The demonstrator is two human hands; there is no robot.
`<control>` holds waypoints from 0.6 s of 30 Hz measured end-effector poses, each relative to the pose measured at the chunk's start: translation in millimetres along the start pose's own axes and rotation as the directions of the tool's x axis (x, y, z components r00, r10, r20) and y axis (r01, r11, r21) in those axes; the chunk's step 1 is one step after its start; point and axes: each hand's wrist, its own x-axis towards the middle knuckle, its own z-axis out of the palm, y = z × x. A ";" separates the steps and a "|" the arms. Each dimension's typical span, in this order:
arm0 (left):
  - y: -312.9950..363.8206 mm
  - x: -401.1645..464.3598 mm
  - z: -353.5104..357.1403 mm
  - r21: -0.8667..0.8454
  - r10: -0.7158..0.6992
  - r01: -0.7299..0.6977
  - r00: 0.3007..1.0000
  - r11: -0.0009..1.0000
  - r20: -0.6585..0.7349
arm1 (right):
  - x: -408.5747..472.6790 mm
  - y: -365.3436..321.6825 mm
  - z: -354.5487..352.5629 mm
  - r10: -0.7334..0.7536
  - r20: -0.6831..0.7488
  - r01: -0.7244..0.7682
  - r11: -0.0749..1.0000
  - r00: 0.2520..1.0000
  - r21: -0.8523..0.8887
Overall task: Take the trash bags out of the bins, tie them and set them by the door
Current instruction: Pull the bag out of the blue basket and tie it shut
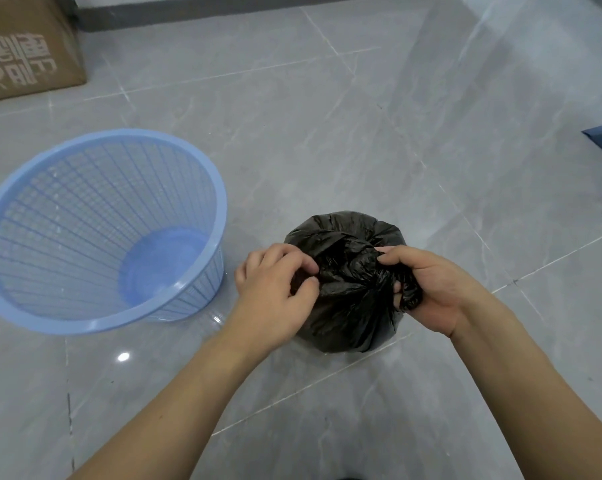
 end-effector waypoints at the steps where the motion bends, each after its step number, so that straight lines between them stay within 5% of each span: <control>1: 3.9 1.1 -0.9 -0.043 -0.031 0.031 0.999 0.999 0.009 | -1.1 -0.7 1.6 -0.002 0.002 0.002 1.000 1.000 0.004; 6: 23.9 7.8 3.2 -0.155 -0.180 0.197 0.977 0.968 0.116 | -9.9 -3.0 10.3 -0.032 0.127 0.027 0.999 0.991 0.042; 10: 26.5 7.5 8.4 -0.312 -0.228 0.237 0.972 0.920 0.065 | -16.0 -4.3 16.2 -0.112 0.002 0.112 0.991 0.994 -0.072; 12: 29.6 7.2 2.6 -0.548 -0.323 0.288 0.946 0.785 0.035 | -12.0 0.5 14.7 -0.281 -0.174 0.224 0.931 0.944 -0.287; 14: 33.6 4.7 -6.6 -0.729 -0.392 0.294 0.919 0.618 0.039 | -7.4 7.2 11.2 -0.562 -0.269 0.332 0.741 0.782 -0.583; 16: 39.5 3.2 -17.1 -0.841 -0.424 0.284 0.903 0.461 0.073 | -5.7 11.3 7.9 -0.756 -0.186 0.396 0.516 0.628 -0.760; 18: 41.9 3.2 -26.6 -0.943 -0.404 0.291 0.891 0.162 0.205 | -4.2 11.8 4.4 -0.849 -0.088 0.411 0.340 0.521 -0.846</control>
